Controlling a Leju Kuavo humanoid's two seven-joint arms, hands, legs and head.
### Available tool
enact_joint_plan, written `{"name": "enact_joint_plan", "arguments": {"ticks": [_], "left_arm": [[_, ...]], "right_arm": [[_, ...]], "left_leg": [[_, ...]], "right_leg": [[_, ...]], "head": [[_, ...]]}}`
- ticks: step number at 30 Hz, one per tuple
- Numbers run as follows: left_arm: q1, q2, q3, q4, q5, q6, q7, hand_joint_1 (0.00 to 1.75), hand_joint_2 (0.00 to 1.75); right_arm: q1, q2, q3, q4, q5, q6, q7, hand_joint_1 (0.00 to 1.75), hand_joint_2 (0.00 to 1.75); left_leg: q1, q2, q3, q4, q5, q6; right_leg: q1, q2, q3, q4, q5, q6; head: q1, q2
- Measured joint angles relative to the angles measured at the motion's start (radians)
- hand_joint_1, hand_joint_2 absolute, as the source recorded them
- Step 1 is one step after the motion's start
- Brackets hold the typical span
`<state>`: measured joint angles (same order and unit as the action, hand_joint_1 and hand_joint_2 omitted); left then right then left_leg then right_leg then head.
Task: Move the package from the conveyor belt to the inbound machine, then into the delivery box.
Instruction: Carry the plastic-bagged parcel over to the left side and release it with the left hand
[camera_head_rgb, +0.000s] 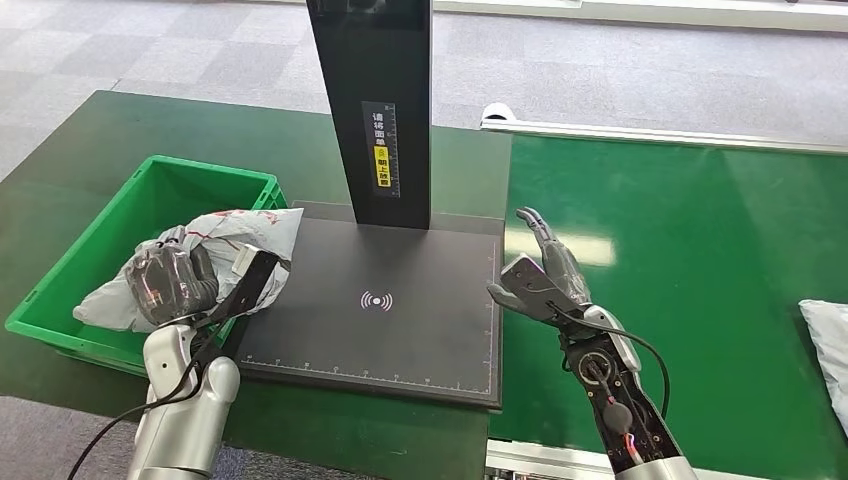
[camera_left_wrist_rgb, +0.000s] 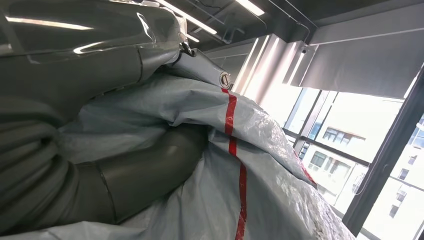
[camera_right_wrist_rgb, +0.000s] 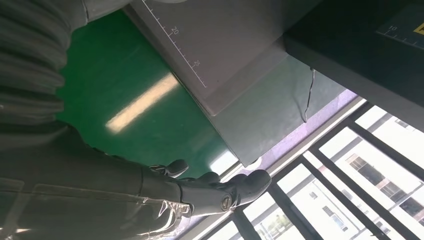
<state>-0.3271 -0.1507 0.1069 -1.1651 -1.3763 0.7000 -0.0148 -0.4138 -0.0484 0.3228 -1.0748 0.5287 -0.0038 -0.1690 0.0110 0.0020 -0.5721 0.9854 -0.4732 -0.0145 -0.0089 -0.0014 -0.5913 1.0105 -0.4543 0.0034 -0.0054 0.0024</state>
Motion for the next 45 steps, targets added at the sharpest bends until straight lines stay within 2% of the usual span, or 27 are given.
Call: {"name": "enact_joint_plan", "arguments": {"ticks": [2,3,5,7,8,10,16,24,31,35,37,39,41,43,45], "left_arm": [[0.006,-0.006,0.012,-0.018,0.013,0.000,-0.045,1.66,1.75],[0.010,-0.014,0.025,-0.037,0.025,0.000,-0.095,1.68,1.75],[0.017,-0.048,0.080,-0.095,0.077,0.000,-0.270,1.72,1.75],[0.012,-0.091,0.165,-0.163,0.162,0.000,-0.484,1.75,1.75],[0.005,-0.110,0.210,-0.195,0.197,0.000,-0.565,1.75,1.75],[-0.014,-0.134,0.288,-0.247,0.216,0.000,-0.651,1.75,1.75],[-0.096,-0.171,0.454,-0.307,0.122,0.000,-0.680,1.75,1.75],[-0.155,-0.182,0.523,-0.295,0.120,0.000,-0.671,1.75,1.75],[-0.258,-0.107,0.536,-0.134,-0.030,-0.001,-0.507,1.75,1.75],[-0.286,-0.070,0.504,-0.072,-0.103,-0.001,-0.366,1.75,1.75],[-0.288,-0.065,0.499,-0.063,-0.112,-0.001,-0.344,1.75,1.75],[-0.334,0.015,0.380,0.084,-0.136,-0.019,-0.108,1.75,1.75],[-0.419,0.128,0.206,0.316,-0.156,-0.119,0.195,1.75,1.75],[-0.484,0.186,0.117,0.455,-0.156,-0.247,0.304,1.75,1.75],[-0.524,0.225,0.061,0.545,-0.156,-0.305,0.340,1.73,0.87]], "right_arm": [[0.000,0.000,0.000,0.002,0.001,0.000,-0.001,0.00,1.75],[0.000,0.000,0.001,0.003,0.001,0.000,-0.002,0.00,1.75],[0.000,0.000,0.001,0.006,0.001,0.000,-0.008,0.00,1.75],[-0.001,0.001,0.004,0.011,0.000,0.000,-0.018,0.00,1.75],[-0.001,0.001,0.007,0.014,-0.001,-0.001,-0.023,0.00,1.75],[-0.002,0.001,0.011,0.020,-0.001,-0.002,-0.033,0.00,1.75],[-0.005,0.006,0.017,0.038,0.005,-0.004,-0.051,0.00,1.75],[-0.015,0.009,0.025,0.052,-0.007,-0.002,-0.054,0.00,1.75],[-0.047,0.009,0.045,0.067,-0.024,0.011,-0.054,0.00,1.75],[-0.057,0.009,0.052,0.075,-0.030,0.011,-0.054,0.00,1.75],[-0.057,0.009,0.052,0.076,-0.030,0.011,-0.054,0.00,1.75],[-0.061,0.009,0.057,0.083,-0.032,0.012,-0.054,0.00,1.75],[-0.070,0.010,0.065,0.094,-0.033,0.013,-0.055,0.00,1.75],[-0.080,0.013,0.071,0.105,-0.034,0.015,-0.055,0.00,1.75],[-0.087,0.015,0.074,0.114,-0.034,0.016,-0.056,0.00,1.75]], "left_leg": [[0.000,0.000,0.000,0.000,0.000,0.000],[0.000,0.000,0.000,0.000,0.000,0.000],[0.000,0.000,-0.001,0.000,0.000,0.000],[0.000,0.001,-0.001,0.000,0.000,0.000],[0.000,0.001,-0.001,0.000,0.000,0.000],[0.000,0.003,-0.001,0.000,0.000,0.000],[0.001,0.002,-0.001,0.000,0.000,0.000],[0.001,0.000,-0.001,0.000,0.000,0.000],[0.001,0.001,0.000,0.000,0.001,-0.001],[0.002,0.000,0.000,0.000,0.001,-0.002],[0.002,0.000,0.000,0.000,0.001,-0.002],[0.002,0.001,0.000,0.000,0.002,-0.002],[0.002,0.001,0.000,0.000,0.002,-0.001],[0.001,0.004,0.000,0.000,0.002,-0.001],[0.002,0.006,-0.001,0.000,0.002,-0.001]], "right_leg": [[0.000,0.000,0.000,0.000,0.000,0.000],[0.000,0.000,0.000,0.000,0.000,0.000],[0.000,0.000,0.000,0.000,0.000,0.000],[0.000,0.000,-0.001,0.000,0.000,0.000],[0.000,0.000,-0.001,0.000,0.000,0.000],[0.000,0.001,-0.002,0.000,0.000,0.000],[0.001,0.001,-0.001,0.000,0.000,0.000],[0.001,0.000,-0.001,0.000,0.000,0.000],[0.001,0.001,-0.001,0.000,0.001,-0.001],[0.002,0.001,-0.002,0.000,0.001,-0.001],[0.002,0.001,-0.002,0.000,0.001,-0.001],[0.002,0.001,-0.002,0.000,0.001,-0.001],[0.002,0.001,-0.001,0.001,0.001,-0.001],[0.002,0.002,-0.002,0.001,0.002,-0.002],[0.002,0.004,-0.003,0.001,0.003,-0.003]], "head": [[0.000,0.000],[0.000,0.000],[0.000,0.000],[0.000,0.000],[0.000,0.000],[0.000,0.000],[0.000,0.000],[0.000,0.000],[0.000,0.000],[0.000,0.000],[0.000,0.000],[0.000,0.000],[0.000,0.000],[0.000,0.000],[0.000,0.000]]}}
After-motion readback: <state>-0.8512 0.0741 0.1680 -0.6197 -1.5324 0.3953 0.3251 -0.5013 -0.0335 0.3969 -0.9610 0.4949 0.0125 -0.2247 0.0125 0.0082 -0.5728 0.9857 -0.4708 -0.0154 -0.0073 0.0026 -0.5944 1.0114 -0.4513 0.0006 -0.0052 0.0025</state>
